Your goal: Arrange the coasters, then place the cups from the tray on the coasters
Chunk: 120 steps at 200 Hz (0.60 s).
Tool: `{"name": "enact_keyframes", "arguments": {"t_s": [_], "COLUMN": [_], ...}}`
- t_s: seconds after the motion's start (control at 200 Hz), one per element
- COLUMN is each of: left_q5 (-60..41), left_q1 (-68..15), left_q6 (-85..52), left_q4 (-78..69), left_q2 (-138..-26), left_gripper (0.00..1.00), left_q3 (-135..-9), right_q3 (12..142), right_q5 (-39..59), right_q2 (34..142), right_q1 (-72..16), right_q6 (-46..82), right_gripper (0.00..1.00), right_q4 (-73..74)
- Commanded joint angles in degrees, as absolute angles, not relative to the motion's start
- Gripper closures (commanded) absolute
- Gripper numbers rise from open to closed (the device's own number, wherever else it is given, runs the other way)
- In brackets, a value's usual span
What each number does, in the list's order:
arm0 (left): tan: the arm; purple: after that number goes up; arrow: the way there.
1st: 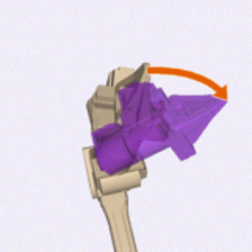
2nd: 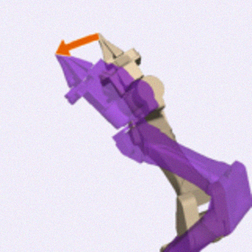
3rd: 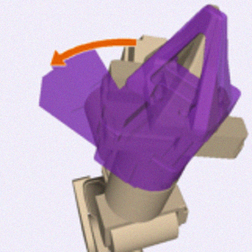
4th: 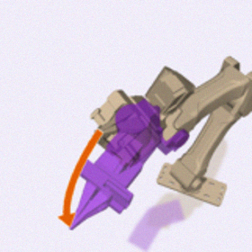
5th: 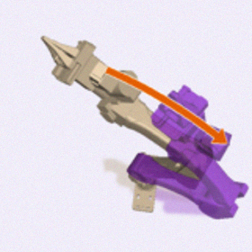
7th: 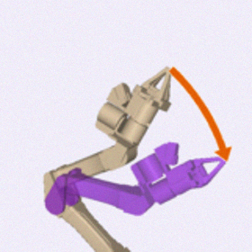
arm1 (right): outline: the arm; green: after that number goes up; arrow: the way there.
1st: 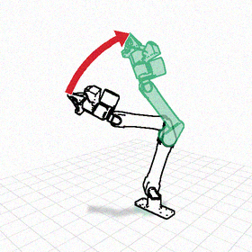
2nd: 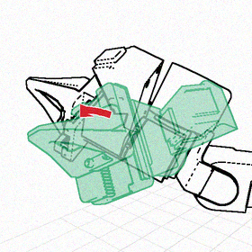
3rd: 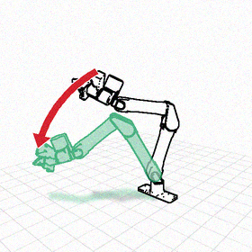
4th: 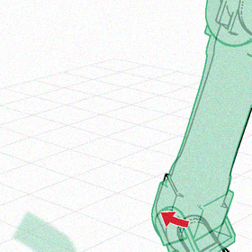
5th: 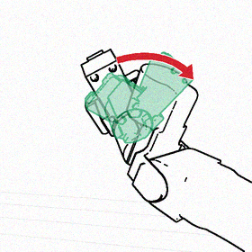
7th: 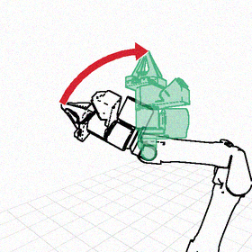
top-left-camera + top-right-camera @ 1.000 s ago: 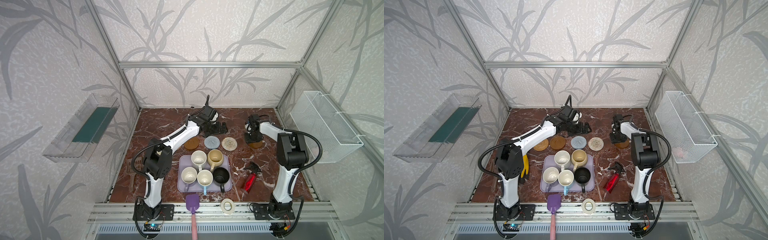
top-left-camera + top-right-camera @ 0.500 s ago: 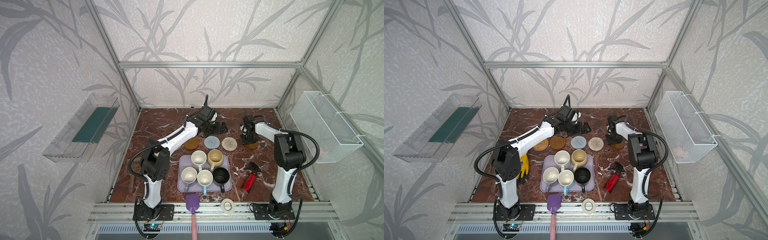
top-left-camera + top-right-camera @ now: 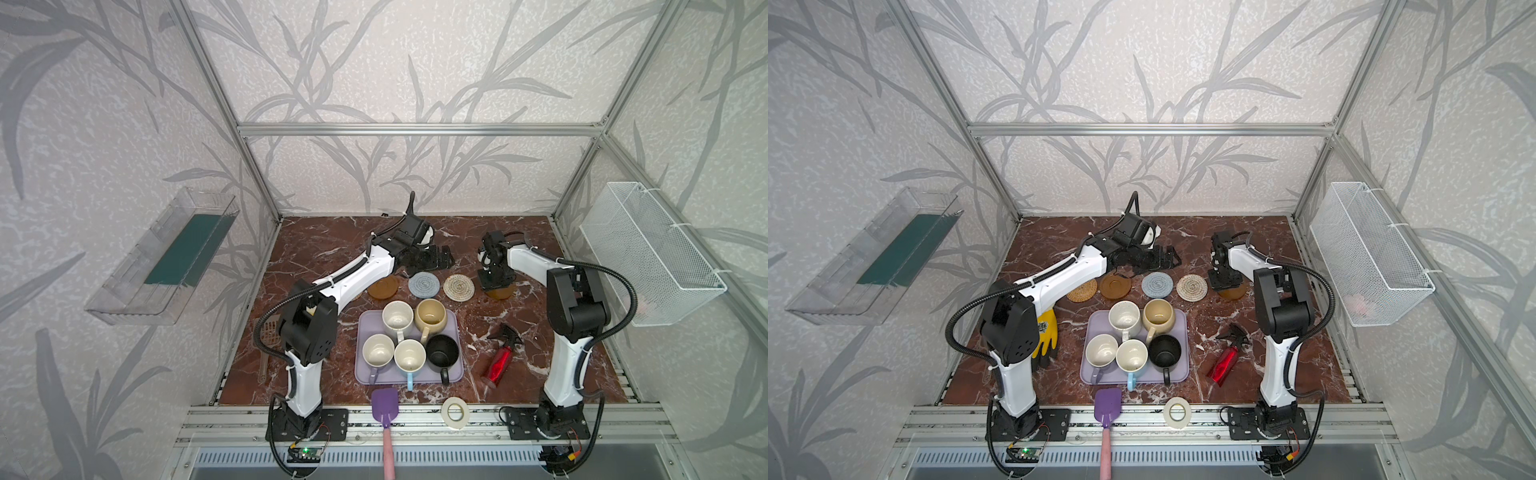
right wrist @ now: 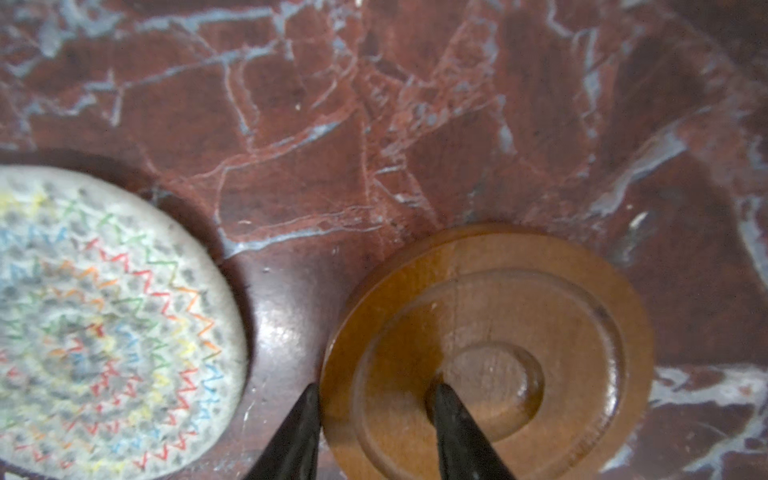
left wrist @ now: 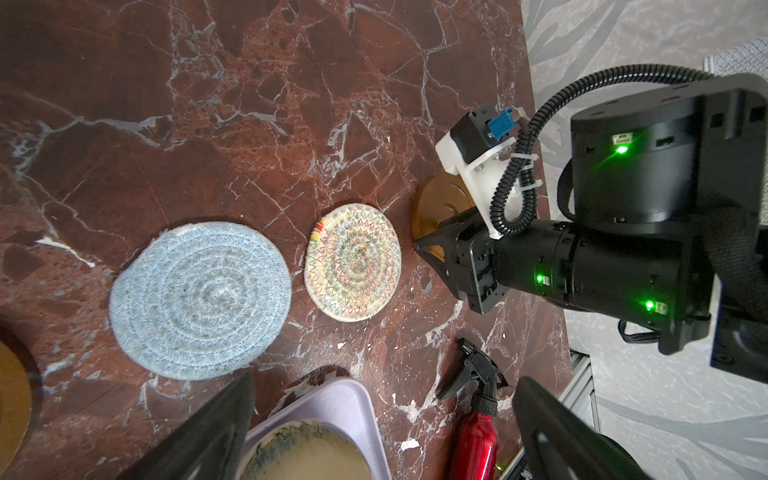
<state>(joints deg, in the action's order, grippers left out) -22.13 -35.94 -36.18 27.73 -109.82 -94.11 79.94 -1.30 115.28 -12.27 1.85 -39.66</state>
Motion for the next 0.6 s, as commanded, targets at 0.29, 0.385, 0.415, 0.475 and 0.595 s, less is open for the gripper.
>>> {"name": "enact_keyframes", "arguments": {"t_s": [0.29, 0.385, 0.415, 0.475, 0.595], "left_q5": [-21.6, -21.7, -21.7, -21.7, -21.8], "left_q1": [-36.0, -35.9, -35.9, -35.9, -35.9], "left_q6": [-37.1, -37.0, -37.0, -37.0, -37.0], "left_q4": [25.9, 26.0, 25.9, 25.9, 25.8], "left_q2": [-107.0, -107.1, -107.1, -107.2, -107.1], "left_gripper": [0.01, 0.01, 0.01, 0.01, 0.01], "left_q3": [-92.5, -92.4, -92.3, -92.3, -92.1], "right_q3": [77.9, 77.2, 77.0, 76.8, 76.7], "right_q5": [3.4, 3.1, 3.0, 3.0, 3.2], "right_q2": [116.5, 115.9, 115.7, 115.2, 115.1], "right_q1": [-14.2, -14.5, -14.6, -14.7, -15.2], "right_q6": [2.4, 2.5, 2.5, 2.5, 2.5], "right_gripper": [0.57, 0.57, 0.57, 0.57, 0.57], "right_q4": [-43.9, -43.4, -43.5, -43.4, -43.5]}}
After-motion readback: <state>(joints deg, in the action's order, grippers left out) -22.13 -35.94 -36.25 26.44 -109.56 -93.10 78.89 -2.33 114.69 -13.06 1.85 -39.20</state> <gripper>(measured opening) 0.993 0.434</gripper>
